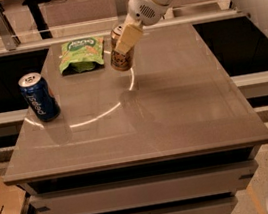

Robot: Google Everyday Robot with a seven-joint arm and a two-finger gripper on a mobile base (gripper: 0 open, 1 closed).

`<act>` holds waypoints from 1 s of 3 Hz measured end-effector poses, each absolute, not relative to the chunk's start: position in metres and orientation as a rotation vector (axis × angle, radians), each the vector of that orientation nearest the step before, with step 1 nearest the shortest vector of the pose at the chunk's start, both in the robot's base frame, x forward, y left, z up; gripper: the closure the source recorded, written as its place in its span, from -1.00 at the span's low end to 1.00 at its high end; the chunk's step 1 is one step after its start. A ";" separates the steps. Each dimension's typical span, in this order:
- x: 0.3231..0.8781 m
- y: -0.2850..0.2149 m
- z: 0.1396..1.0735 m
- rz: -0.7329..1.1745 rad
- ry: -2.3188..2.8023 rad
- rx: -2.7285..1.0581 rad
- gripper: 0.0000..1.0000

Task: Move orange can near green rice chip bag

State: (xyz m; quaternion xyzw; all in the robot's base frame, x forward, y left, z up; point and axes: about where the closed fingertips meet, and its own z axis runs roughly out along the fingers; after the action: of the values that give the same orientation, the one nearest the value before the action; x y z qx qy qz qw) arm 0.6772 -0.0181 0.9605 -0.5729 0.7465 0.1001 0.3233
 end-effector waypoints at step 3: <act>0.712 0.016 0.923 0.317 1.995 -1.409 0.16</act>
Offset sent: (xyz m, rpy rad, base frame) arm 0.0407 0.0386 -0.0339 0.0778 0.0101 -0.0709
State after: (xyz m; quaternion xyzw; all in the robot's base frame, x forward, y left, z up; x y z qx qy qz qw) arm 0.7119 0.0160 0.9232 -0.5394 0.7638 0.1213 0.3332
